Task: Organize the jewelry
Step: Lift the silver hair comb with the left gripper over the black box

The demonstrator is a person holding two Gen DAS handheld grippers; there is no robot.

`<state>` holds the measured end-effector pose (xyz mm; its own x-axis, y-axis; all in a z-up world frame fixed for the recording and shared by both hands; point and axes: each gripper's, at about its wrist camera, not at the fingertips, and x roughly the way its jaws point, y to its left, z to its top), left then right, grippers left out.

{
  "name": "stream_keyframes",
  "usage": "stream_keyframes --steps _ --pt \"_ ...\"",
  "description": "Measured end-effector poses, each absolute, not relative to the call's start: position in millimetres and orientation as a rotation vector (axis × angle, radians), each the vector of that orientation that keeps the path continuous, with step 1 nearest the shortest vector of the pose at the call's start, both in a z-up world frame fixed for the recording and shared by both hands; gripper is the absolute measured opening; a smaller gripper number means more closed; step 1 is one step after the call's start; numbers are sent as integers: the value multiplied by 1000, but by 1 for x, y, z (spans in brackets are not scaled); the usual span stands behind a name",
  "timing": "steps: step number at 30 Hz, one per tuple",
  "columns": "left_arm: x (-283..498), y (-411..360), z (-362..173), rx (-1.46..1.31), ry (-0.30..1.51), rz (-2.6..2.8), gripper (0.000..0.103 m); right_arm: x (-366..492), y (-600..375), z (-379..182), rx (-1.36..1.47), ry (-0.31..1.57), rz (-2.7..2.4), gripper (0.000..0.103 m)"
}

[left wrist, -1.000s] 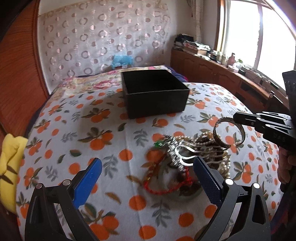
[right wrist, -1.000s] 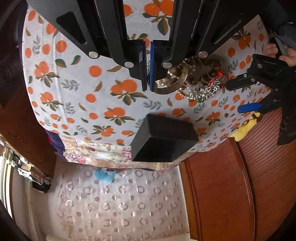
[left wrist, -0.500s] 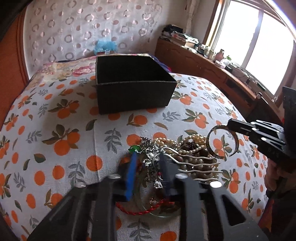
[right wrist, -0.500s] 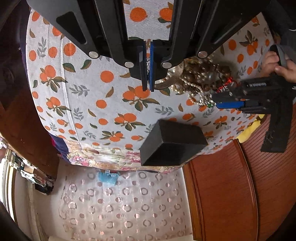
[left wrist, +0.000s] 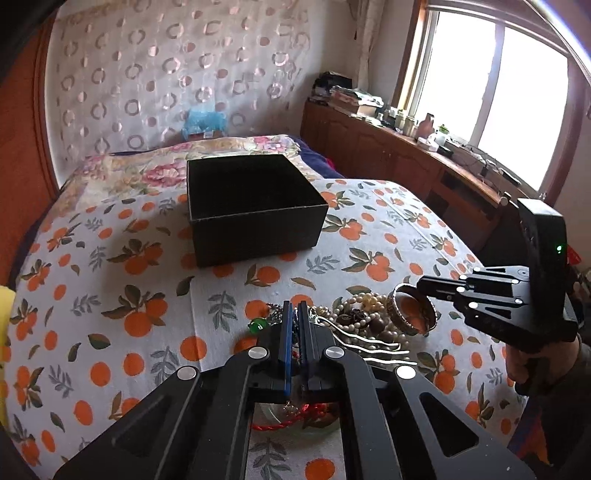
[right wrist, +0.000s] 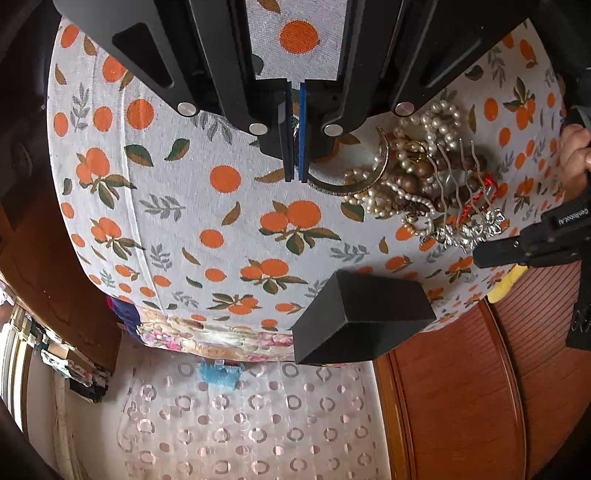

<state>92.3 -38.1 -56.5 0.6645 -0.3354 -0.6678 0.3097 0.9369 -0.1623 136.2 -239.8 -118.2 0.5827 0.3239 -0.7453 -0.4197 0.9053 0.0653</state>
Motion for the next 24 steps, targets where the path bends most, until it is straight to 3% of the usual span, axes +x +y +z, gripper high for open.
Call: stream_keyframes --steps 6,9,12,13,15,24 --pt "89 -35 -47 -22 719 -334 2 137 -241 -120 -121 852 441 7" --pt "89 -32 -41 -20 701 -323 2 138 -240 -120 -123 867 446 33" --pt "88 -30 -35 -13 681 -314 1 139 -238 -126 -132 886 454 34" --pt "88 -29 -33 -13 676 -313 2 139 -236 -128 -142 889 455 33" --pt "88 -28 -30 -11 669 -312 1 138 -235 -128 -157 882 454 6" --pt "94 -28 -8 9 617 -299 1 136 -237 -104 -150 799 438 5"
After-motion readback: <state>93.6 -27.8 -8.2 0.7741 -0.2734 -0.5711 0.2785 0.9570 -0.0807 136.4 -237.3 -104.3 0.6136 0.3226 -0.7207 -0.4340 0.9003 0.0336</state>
